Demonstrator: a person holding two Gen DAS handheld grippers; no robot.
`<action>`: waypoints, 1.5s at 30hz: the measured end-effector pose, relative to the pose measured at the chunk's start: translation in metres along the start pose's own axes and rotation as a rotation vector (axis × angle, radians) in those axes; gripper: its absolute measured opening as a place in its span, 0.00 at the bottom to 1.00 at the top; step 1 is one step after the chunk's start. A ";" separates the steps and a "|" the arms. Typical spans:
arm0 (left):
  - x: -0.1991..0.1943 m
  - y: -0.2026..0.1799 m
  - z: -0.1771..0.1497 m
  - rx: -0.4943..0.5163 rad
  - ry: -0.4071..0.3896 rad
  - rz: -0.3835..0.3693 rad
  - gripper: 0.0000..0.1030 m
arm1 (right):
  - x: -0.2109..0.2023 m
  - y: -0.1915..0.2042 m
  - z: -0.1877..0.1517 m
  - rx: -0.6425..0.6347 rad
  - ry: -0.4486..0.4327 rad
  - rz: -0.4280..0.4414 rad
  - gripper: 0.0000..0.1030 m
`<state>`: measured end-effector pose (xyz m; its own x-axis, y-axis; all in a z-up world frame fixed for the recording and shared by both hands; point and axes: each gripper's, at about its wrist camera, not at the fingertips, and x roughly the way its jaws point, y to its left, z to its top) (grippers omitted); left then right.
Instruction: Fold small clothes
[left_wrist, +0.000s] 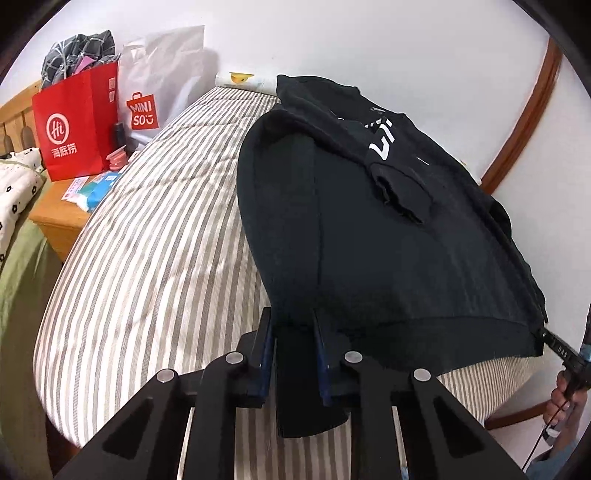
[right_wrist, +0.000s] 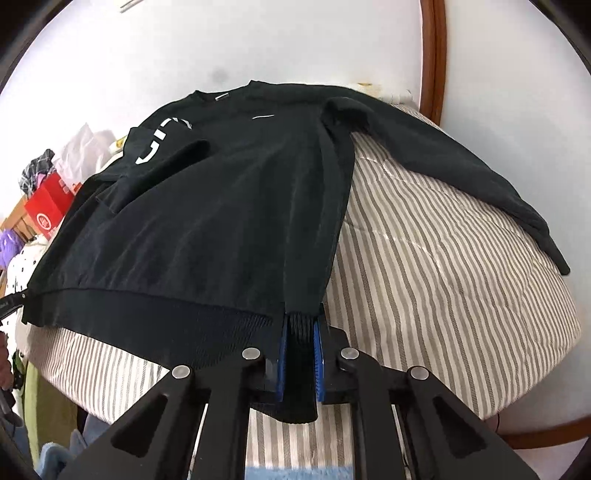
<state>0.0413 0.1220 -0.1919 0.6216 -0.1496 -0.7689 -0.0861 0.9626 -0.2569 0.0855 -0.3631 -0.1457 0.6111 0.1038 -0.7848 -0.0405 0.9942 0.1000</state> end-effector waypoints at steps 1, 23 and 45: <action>-0.003 0.000 -0.003 -0.001 0.000 -0.004 0.18 | -0.002 -0.001 -0.002 0.002 0.003 0.005 0.11; -0.039 0.006 -0.017 0.036 -0.047 0.088 0.59 | -0.029 0.054 0.024 -0.152 -0.115 -0.154 0.49; 0.044 0.029 0.085 -0.038 0.000 0.136 0.61 | 0.151 0.323 0.109 -0.502 0.034 0.049 0.71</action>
<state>0.1325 0.1623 -0.1834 0.6023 -0.0178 -0.7981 -0.1997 0.9646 -0.1722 0.2512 -0.0296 -0.1650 0.5732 0.1429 -0.8068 -0.4483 0.8789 -0.1629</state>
